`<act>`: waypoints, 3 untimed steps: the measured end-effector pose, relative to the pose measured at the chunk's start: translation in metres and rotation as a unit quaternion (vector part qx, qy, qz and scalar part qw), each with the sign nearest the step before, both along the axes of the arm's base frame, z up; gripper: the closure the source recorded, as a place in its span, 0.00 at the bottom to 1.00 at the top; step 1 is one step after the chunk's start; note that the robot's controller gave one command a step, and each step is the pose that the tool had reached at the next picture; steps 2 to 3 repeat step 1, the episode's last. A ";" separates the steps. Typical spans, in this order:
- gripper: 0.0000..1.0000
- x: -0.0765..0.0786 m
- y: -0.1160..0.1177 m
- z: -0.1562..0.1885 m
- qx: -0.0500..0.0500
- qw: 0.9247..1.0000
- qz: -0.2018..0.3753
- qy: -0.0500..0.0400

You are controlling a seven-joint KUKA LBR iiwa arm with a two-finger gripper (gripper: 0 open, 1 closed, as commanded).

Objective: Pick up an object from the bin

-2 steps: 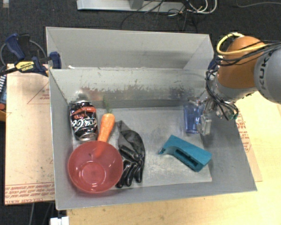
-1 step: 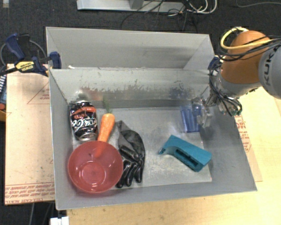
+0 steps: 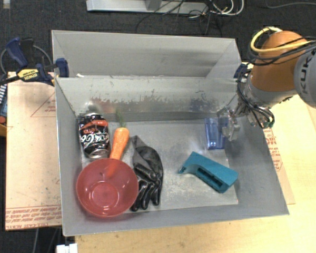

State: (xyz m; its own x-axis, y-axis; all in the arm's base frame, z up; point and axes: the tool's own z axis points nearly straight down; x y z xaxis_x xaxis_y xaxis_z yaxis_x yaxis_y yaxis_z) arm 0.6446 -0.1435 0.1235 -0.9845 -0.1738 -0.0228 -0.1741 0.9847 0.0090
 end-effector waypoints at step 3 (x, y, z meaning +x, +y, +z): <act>1.00 0.000 0.000 0.003 0.000 1.000 0.000 0.001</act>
Offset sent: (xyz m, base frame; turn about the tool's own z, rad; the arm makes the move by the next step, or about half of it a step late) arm 0.0001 0.0000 0.0273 0.0000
